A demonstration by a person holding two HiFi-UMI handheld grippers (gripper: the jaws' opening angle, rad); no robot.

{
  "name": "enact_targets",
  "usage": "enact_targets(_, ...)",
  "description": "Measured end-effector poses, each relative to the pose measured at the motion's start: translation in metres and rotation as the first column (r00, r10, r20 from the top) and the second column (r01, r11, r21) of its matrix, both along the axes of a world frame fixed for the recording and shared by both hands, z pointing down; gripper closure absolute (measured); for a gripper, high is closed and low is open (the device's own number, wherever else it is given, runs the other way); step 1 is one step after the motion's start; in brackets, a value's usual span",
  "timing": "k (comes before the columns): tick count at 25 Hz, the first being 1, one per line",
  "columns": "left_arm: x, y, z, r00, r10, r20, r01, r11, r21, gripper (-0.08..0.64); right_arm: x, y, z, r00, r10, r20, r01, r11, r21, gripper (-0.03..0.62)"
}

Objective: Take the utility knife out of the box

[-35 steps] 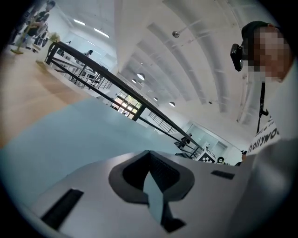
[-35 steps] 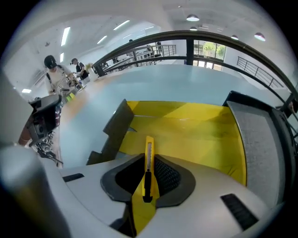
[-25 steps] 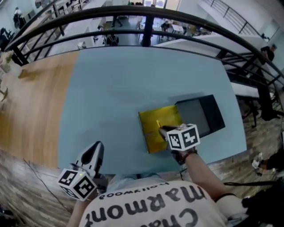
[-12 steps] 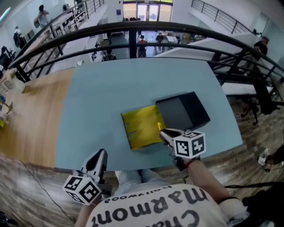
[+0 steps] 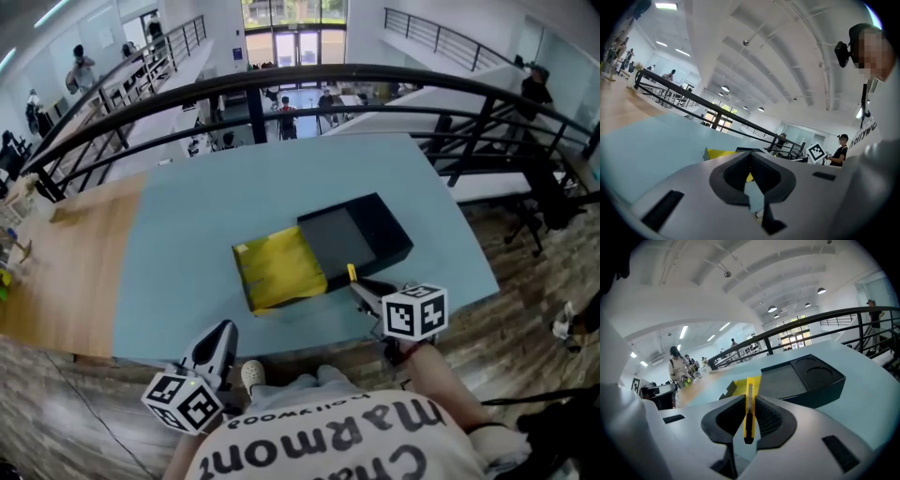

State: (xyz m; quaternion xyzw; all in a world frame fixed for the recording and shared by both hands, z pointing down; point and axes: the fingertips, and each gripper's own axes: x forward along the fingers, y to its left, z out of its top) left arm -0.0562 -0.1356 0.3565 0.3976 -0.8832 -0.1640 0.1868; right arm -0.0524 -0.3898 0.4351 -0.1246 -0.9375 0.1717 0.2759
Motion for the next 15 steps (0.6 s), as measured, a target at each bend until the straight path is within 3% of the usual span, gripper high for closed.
enact_targets(5, 0.022, -0.007, -0.002, 1.0, 0.008, 0.008, -0.008, 1.0, -0.01, 0.558, 0.024, -0.009, -0.009, 1.0, 0.0, 0.029, 0.0, 1.0, -0.001, 0.511)
enact_targets(15, 0.055, -0.018, 0.009, 1.0, -0.009, -0.018, 0.009, 1.0, -0.007, 0.558, 0.067, -0.023, -0.004, 1.0, -0.01, 0.007, 0.01, 1.0, 0.005, 0.51)
